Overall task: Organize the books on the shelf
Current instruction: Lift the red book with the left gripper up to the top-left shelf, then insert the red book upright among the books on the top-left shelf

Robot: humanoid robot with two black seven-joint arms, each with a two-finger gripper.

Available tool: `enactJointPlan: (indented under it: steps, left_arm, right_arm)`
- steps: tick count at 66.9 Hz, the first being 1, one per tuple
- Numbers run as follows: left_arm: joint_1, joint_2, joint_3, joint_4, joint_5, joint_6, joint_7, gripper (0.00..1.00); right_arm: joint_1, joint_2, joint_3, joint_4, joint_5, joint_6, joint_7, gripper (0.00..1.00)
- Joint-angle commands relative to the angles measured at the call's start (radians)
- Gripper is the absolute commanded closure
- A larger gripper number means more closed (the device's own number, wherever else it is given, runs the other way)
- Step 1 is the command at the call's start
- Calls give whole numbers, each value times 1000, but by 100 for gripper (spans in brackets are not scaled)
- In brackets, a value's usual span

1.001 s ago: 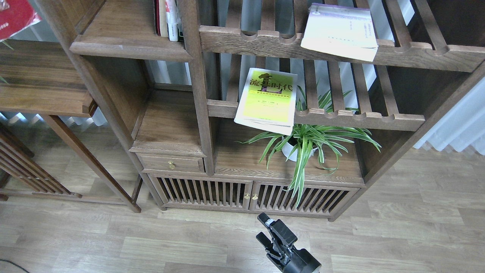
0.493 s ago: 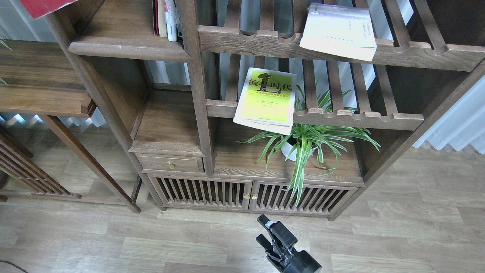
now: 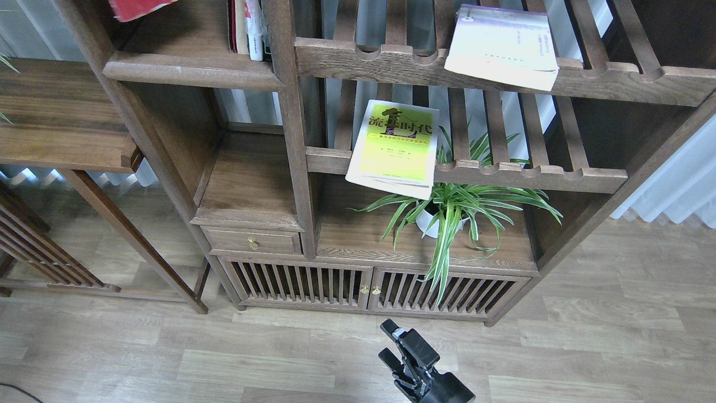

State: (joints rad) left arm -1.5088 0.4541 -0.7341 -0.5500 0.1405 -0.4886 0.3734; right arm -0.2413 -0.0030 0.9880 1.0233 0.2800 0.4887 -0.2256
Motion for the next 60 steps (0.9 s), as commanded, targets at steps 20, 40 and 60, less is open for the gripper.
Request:
enactJointPlan:
  steps: [20, 40, 60]
  left_arm:
    - [-45, -175, -74, 280, 64, 0, -91, 93]
    - [-133, -302, 2, 456, 68, 0, -106, 93]
    - [-157, -281, 124, 461, 70, 0, -113, 93]
  right_arm:
    - [-4, 3, 1, 1, 8, 0, 0, 1]
    - [10, 3, 1, 4, 15, 0, -1, 1]
    - [10, 3, 4, 32, 64, 0, -1, 1]
